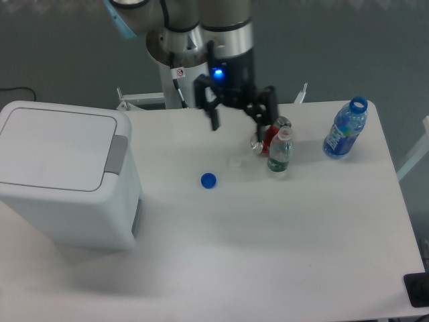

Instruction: Close the trash can

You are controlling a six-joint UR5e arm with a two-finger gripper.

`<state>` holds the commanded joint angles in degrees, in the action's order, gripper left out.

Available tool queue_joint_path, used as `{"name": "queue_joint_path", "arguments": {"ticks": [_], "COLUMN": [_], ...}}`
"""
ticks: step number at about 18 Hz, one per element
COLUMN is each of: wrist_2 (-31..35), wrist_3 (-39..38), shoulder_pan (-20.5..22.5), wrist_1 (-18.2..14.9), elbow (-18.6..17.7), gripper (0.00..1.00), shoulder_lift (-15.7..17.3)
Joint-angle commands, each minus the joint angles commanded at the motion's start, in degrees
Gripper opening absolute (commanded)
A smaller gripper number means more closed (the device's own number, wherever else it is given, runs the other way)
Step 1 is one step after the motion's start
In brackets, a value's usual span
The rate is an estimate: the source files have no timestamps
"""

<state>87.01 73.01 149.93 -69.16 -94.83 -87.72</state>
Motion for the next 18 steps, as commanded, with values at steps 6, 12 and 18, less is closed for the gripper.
{"name": "queue_joint_path", "arguments": {"ticks": [6,12,18], "wrist_2": [1.4,2.37,-0.17], "wrist_3": [11.8,21.7,24.2], "shoulder_pan": [5.55,11.25,14.25], "wrist_1": [-5.02,-10.11,-12.23], "elbow": [0.88,0.09,-0.09], "gripper": [1.0,1.0,1.0], "shoulder_lift": [2.02,4.92,5.54]}}
